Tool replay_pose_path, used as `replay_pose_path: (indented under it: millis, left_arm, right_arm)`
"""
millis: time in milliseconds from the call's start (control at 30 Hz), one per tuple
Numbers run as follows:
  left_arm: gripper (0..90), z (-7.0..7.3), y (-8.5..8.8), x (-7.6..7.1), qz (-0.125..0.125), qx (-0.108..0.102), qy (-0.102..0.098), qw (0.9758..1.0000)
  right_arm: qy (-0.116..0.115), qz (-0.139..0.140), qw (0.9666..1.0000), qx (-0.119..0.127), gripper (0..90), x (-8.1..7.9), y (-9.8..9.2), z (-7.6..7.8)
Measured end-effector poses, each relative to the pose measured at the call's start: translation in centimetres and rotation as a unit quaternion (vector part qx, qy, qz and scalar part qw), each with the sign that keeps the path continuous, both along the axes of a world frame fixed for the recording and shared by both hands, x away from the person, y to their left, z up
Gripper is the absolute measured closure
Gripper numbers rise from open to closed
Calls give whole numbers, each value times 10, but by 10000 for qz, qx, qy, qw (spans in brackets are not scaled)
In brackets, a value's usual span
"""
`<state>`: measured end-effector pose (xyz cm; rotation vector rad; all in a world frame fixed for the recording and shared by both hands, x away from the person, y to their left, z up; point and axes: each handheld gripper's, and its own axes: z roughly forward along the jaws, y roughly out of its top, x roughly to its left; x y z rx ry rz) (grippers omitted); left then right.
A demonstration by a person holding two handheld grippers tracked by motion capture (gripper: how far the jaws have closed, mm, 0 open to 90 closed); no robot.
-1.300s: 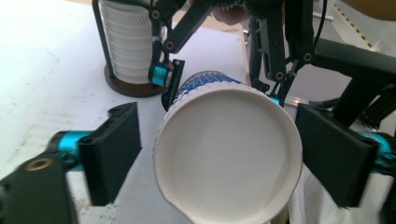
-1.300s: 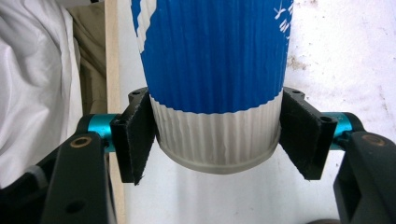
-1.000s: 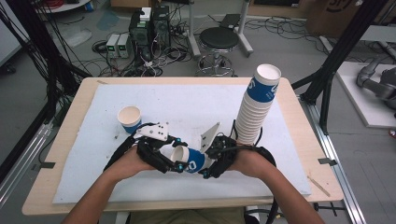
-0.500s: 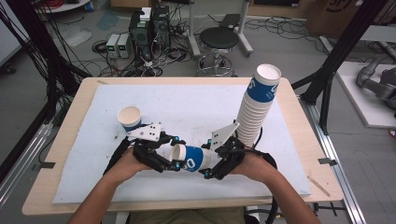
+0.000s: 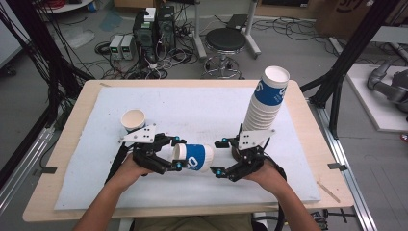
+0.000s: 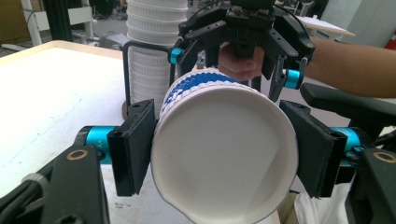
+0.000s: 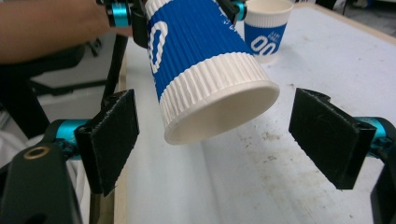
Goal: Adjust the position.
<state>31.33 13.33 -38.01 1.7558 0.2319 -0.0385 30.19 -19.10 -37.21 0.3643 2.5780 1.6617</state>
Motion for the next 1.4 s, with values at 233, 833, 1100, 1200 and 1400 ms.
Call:
replay_pose_path:
  millis: [233,833,1100,1200,1400]
  left_arm:
    - [299,-2,1,-1,10,-225,-46,9997]
    - [299,-4,-7,-7,-321,-445,-105,9984]
    - [299,-6,-11,-7,-486,-528,-44,9974]
    - [299,-7,-11,-7,-512,-547,-23,9972]
    - [303,-7,-12,-7,-542,-599,-15,9967]
  right_arm:
    - [82,-145,9995,274,163,-2,-9,-12]
    - [307,99,9984,457,145,-2,0,-26]
    - [436,376,9969,545,146,-2,7,-32]
    - [477,419,9963,579,151,-2,8,-33]
    - [395,522,9957,653,204,-4,6,-31]
